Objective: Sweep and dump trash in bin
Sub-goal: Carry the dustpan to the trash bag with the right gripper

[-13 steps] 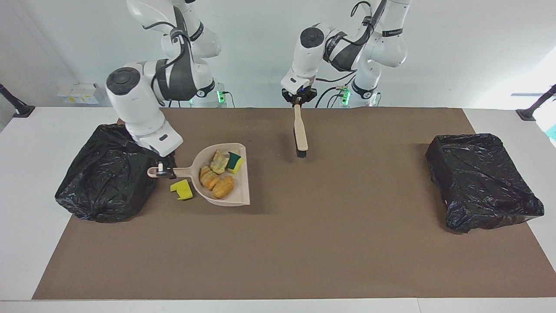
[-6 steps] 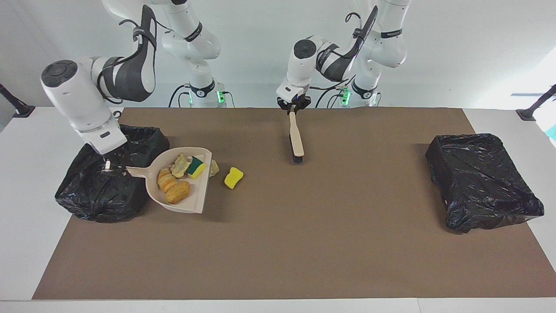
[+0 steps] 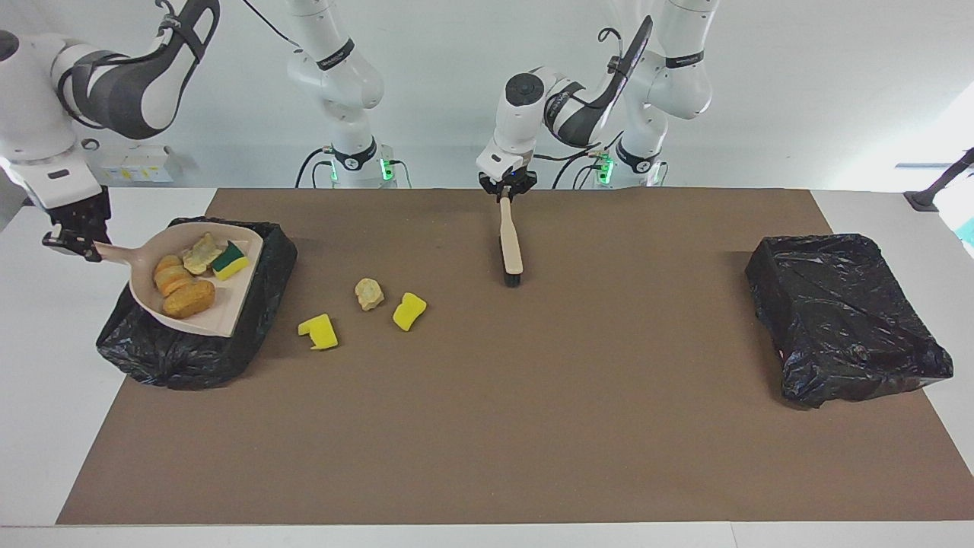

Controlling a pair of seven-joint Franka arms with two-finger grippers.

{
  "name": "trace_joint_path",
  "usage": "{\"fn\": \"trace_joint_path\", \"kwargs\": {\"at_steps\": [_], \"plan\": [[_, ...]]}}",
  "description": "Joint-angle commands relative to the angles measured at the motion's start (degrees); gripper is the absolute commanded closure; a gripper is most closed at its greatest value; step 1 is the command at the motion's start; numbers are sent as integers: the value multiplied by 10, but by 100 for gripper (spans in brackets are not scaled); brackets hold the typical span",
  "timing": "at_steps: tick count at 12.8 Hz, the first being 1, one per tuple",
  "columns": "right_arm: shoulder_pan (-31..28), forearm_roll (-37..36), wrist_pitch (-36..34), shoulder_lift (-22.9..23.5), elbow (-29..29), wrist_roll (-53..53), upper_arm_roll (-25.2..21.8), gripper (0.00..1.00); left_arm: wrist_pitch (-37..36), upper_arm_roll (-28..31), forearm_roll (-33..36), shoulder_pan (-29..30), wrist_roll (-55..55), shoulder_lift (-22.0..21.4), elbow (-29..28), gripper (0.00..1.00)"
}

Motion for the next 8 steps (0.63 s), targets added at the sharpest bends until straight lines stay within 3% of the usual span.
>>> {"fn": "trace_joint_path", "kwargs": {"at_steps": [1, 2, 3, 4, 6, 8], "plan": [[-6, -93, 19, -48, -67, 30, 4, 100, 10, 6, -1, 3, 13, -6, -12, 93], [-4, -142, 42, -69, -103, 76, 6, 100, 9, 6, -1, 4, 12, -6, -12, 72], [2, -195, 60, -90, -139, 136, 8, 100, 10, 6, -1, 7, 10, -5, -11, 42], [12, -236, 61, -108, -166, 196, 9, 100, 4, 7, -1, 8, 9, -3, -8, 1], [40, -318, 69, -142, -217, 262, 9, 100, -3, 7, 0, 47, 11, -5, 2, 0], [65, -384, 63, -154, -230, 311, 9, 100, -11, 11, 21, 81, 12, -7, 36, 0]]}}
